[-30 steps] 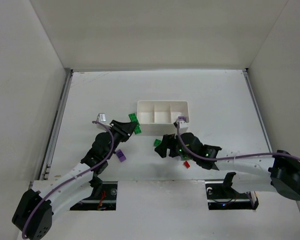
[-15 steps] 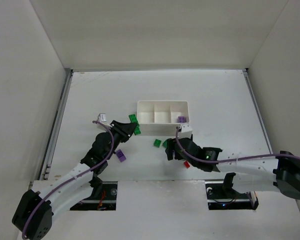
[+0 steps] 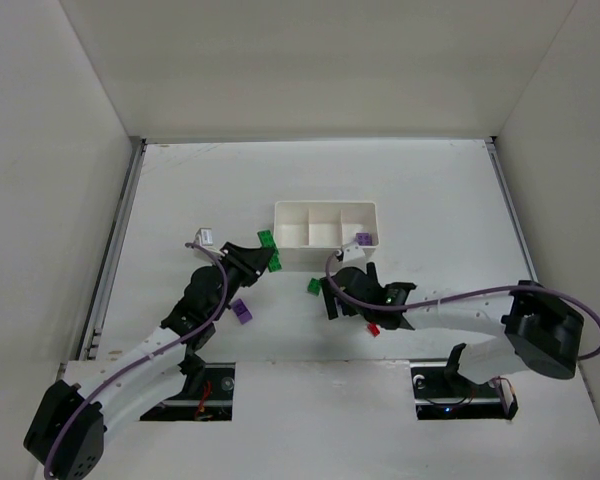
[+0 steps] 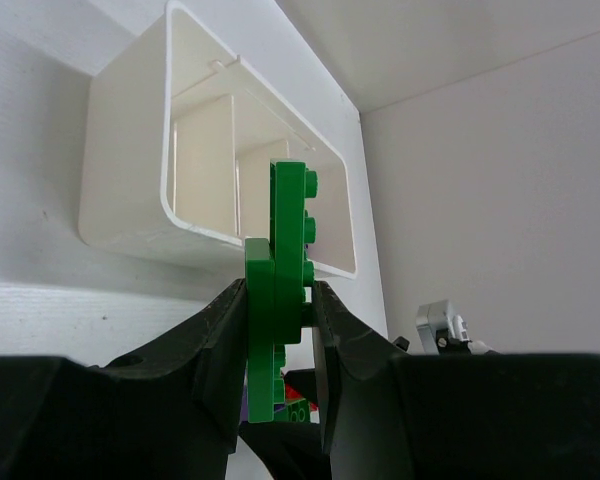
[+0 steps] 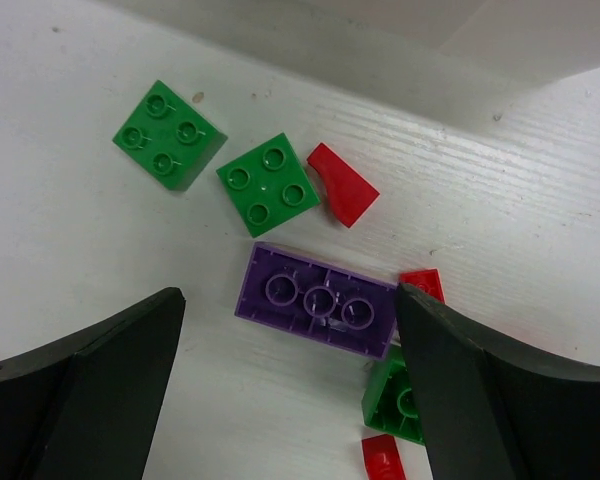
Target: Sort the legos into containers by color
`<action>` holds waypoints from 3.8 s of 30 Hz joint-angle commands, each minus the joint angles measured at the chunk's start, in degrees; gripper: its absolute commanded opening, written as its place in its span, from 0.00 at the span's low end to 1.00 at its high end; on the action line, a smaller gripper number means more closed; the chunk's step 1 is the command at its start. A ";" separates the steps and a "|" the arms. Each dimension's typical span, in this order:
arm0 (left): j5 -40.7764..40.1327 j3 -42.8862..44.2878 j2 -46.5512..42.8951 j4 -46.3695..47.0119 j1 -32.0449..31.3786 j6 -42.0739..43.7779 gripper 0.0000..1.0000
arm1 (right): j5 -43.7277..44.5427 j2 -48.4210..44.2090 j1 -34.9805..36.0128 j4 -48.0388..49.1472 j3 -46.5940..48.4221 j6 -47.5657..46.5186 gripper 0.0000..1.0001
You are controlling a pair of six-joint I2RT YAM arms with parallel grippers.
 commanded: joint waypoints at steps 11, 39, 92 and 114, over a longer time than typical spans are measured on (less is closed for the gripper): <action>1.05 -0.78 -0.62 2.68 0.75 0.40 0.21 | 2.68 3.52 -0.13 -0.71 2.13 1.44 0.93; 2.80 -0.08 0.70 3.47 1.90 0.05 0.21 | 4.35 1.95 0.66 -2.63 4.24 -2.26 0.85; 6.14 -1.13 -0.45 4.35 1.11 -0.48 0.21 | 2.50 0.79 -22.36 11.24 18.38 -12.71 0.54; 12.21 2.82 4.56 5.05 -4.08 4.62 0.21 | -2.85 1.43 -22.03 12.48 19.81 -11.32 0.80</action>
